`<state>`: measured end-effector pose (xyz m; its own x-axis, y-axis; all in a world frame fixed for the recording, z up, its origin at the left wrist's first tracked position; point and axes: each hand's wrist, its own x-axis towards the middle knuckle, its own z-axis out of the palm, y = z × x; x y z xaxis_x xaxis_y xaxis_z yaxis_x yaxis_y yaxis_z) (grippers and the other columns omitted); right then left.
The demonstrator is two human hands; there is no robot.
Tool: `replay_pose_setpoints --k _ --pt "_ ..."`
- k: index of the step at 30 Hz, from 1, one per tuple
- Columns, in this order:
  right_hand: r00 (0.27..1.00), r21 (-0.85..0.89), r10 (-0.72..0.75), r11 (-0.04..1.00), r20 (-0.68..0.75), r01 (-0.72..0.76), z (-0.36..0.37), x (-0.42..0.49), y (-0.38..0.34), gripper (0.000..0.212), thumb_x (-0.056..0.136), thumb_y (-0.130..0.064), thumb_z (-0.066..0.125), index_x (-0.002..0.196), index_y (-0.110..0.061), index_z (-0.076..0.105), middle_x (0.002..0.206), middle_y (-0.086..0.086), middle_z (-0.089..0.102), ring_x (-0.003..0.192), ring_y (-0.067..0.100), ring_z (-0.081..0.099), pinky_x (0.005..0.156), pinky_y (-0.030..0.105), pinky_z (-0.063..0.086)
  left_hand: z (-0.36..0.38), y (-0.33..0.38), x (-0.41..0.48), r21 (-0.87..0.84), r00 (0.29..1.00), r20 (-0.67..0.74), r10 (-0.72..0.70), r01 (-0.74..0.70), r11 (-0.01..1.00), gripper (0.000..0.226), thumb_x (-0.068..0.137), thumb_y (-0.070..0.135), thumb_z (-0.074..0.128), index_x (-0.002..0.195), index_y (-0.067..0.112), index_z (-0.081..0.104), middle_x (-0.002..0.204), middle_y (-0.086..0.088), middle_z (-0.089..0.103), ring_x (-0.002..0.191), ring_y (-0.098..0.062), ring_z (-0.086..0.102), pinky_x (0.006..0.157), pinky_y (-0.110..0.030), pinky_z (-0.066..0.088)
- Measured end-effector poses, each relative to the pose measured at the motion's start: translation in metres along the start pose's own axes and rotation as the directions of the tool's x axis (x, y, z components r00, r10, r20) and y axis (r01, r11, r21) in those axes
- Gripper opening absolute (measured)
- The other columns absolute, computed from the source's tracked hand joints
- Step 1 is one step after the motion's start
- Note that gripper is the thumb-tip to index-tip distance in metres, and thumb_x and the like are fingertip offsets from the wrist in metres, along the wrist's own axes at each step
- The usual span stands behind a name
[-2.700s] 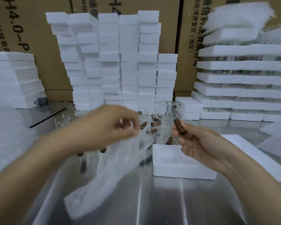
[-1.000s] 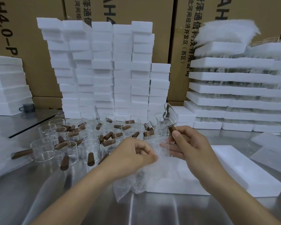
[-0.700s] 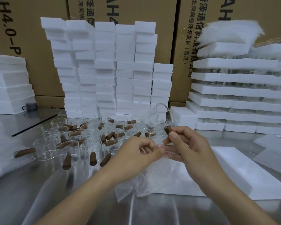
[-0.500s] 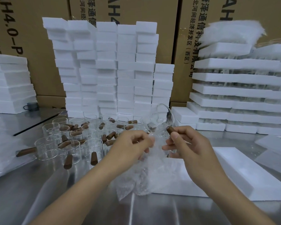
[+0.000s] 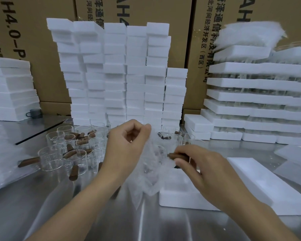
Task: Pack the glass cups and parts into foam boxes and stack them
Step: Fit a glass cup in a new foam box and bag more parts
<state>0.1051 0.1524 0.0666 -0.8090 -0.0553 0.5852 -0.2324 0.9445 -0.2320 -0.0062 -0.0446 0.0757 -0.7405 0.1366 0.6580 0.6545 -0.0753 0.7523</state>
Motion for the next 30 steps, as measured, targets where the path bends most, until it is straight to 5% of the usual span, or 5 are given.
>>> replay_pose_setpoints --k 6,10,22,27,30 --pt "0.995 -0.104 0.088 0.991 0.055 -0.082 0.005 -0.001 -0.016 0.010 0.104 -0.045 0.052 0.106 -0.038 0.059 0.078 -0.020 0.060 0.065 0.007 0.051 0.062 0.028 0.046 0.017 0.005 -0.025 0.387 0.806 0.277 0.523 -0.592 0.707 0.023 0.100 0.027 0.074 0.079 0.022 0.069 0.071 0.013 0.059 0.062 -0.006 0.049 0.060 -0.023 0.043" --pt "0.964 0.476 0.267 0.846 0.012 -0.240 0.010 0.001 -0.020 0.036 0.086 0.009 0.052 0.074 -0.024 0.059 0.061 -0.010 0.061 0.055 0.006 0.051 0.053 0.024 0.046 0.039 0.005 -0.045 0.391 0.690 0.365 0.625 -0.723 0.570 0.022 0.102 0.030 0.073 0.083 0.019 0.073 0.075 0.010 0.060 0.061 -0.012 0.049 0.058 -0.030 0.044" --pt "0.854 0.812 0.416 0.349 0.312 -0.467 0.000 0.009 -0.009 0.023 0.109 -0.026 0.057 0.120 -0.029 0.078 0.113 -0.008 0.080 0.106 0.017 0.075 0.090 0.033 0.061 0.014 0.020 -0.022 0.343 0.923 -0.136 0.360 -0.297 0.891 0.024 0.100 0.042 0.063 0.122 0.035 0.061 0.124 0.016 0.056 0.124 -0.011 0.052 0.104 -0.035 0.042" --pt "0.791 0.826 0.477 0.208 0.382 -0.524 0.001 0.008 -0.012 0.031 0.107 -0.032 0.061 0.127 -0.011 0.073 0.130 0.019 0.073 0.139 0.036 0.037 0.108 0.056 0.052 0.002 0.009 -0.009 0.142 0.999 0.045 0.006 -0.012 0.990 0.066 0.089 0.065 0.078 0.147 0.056 0.047 0.136 0.040 0.056 0.128 0.020 0.050 0.106 -0.019 0.042" --pt "0.796 0.845 0.471 0.174 0.381 -0.506 0.002 0.006 -0.012 0.030 0.101 -0.034 0.068 0.122 -0.014 0.077 0.129 0.025 0.069 0.090 0.033 0.050 0.084 0.036 0.025 0.010 0.005 -0.015 0.079 0.996 0.079 -0.050 0.044 0.996 0.073 0.079 0.062 0.083 0.142 0.062 0.047 0.127 0.048 0.058 0.121 0.023 0.054 0.099 -0.016 0.047"
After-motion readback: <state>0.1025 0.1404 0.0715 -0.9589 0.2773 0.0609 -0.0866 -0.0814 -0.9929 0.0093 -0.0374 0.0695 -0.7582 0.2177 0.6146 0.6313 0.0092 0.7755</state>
